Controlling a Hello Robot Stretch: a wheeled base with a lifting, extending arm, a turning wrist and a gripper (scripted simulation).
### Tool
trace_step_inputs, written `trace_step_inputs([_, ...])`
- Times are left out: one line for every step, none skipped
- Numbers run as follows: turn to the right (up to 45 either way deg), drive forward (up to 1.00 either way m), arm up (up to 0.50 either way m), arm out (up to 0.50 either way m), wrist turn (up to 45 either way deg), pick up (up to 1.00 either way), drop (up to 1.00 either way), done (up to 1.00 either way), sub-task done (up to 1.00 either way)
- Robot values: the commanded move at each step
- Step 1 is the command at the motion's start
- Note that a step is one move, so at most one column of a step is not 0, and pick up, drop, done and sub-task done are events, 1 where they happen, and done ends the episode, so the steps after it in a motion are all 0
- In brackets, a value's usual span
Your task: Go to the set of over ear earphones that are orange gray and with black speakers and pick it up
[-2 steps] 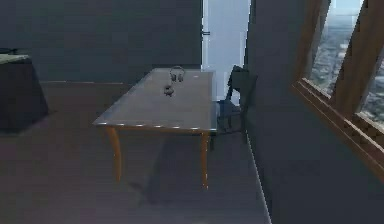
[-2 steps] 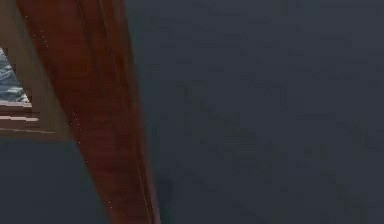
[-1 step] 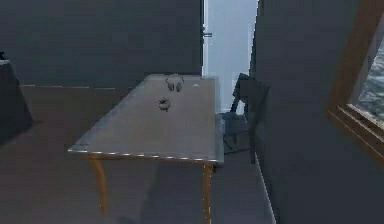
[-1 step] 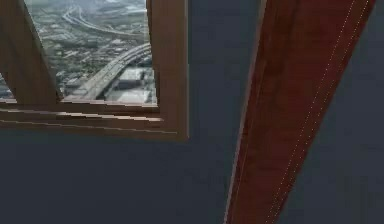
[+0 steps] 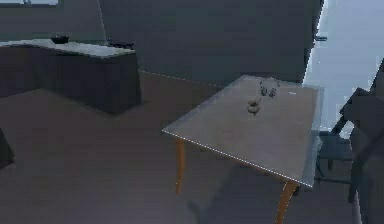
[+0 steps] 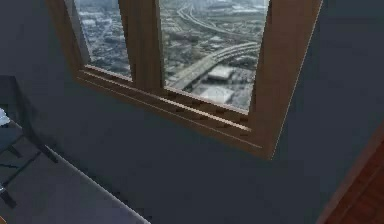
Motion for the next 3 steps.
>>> trace_step_inputs([0.0, 0.55, 0.0, 0.0, 0.0, 0.0, 0.0, 0.0, 0.0])
trace_step_inputs([-45.0, 0.0, 0.0, 0.0, 0.0, 0.0, 0.0, 0.0, 0.0])
trace_step_inputs([-12.0, 0.0, 0.0, 0.0, 0.0, 0.0, 0.0, 0.0, 0.0])
